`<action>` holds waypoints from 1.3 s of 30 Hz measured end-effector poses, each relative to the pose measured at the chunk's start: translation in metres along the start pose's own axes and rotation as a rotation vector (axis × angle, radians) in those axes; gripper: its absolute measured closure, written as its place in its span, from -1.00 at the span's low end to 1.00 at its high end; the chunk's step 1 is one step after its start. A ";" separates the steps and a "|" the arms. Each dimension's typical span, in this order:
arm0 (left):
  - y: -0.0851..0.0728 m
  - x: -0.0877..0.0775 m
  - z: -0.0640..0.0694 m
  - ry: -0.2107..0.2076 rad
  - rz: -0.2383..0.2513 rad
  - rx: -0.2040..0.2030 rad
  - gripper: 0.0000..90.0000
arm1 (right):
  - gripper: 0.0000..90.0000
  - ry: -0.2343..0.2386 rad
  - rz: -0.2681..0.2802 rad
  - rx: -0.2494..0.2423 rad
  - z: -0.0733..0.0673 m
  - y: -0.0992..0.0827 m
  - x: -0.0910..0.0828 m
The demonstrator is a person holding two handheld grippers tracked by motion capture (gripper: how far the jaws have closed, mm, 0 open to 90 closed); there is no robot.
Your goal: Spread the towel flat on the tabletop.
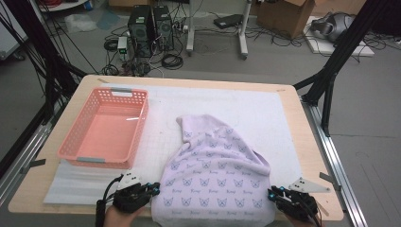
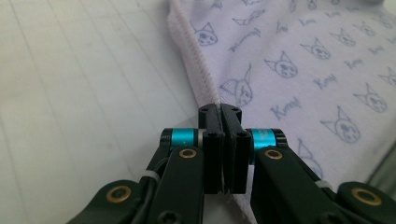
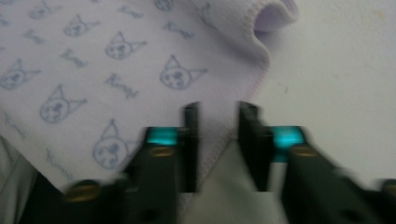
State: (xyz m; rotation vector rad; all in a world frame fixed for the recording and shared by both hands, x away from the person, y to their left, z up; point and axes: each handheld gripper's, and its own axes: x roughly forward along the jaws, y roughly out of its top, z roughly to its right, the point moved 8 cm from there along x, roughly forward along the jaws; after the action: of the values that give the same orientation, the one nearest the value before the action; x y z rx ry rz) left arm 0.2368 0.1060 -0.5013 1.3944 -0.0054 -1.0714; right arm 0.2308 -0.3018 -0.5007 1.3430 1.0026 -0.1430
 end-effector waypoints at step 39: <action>0.067 0.039 -0.015 -0.072 0.138 0.031 0.14 | 0.50 -0.003 -0.040 -0.012 0.017 0.014 0.000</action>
State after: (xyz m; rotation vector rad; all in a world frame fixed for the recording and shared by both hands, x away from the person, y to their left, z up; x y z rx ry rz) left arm 0.3073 0.0822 -0.4749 1.3622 -0.1687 -1.0096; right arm 0.2483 -0.3124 -0.4922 1.3123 1.0266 -0.1684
